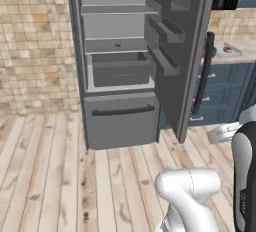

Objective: Place one eggplant and one steak in each tupperware on the nearby counter, to pack two identical lunches.

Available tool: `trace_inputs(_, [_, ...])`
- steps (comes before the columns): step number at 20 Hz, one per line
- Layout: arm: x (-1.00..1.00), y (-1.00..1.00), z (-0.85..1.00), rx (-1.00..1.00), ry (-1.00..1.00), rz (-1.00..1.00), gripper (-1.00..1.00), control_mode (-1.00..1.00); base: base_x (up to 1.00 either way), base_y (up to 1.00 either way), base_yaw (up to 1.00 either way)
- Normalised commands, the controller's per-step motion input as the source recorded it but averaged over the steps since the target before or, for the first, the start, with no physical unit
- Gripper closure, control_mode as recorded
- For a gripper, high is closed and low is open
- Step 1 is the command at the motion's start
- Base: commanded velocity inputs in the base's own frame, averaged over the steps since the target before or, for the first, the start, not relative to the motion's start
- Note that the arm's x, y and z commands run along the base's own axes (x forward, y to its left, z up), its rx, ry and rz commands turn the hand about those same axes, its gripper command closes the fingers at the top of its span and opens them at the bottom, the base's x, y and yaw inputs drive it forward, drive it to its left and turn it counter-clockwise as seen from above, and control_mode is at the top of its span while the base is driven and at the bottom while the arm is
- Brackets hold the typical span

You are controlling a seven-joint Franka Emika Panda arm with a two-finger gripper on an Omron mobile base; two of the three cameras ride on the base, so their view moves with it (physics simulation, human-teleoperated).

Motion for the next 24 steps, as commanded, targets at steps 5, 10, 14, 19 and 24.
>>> trace_inputs(5, [0.0,0.0,0.0,0.0,0.0,0.0,-1.0,1.0,0.26,1.0,0.0])
trace_inputs(10, [0.0,0.0,0.0,0.0,0.0,0.0,-1.0,1.0,0.93,0.67,0.0])
trace_inputs(14, [0.0,0.0,0.0,0.0,0.0,0.0,-1.0,1.0,0.99,-0.11,0.0])
trace_inputs(19, [0.0,0.0,0.0,0.0,0.0,0.0,-1.0,1.0,0.65,-0.44,0.0])
trace_inputs(24, [0.0,0.0,0.0,0.0,0.0,0.0,-1.0,1.0,0.37,-0.28,0.0])
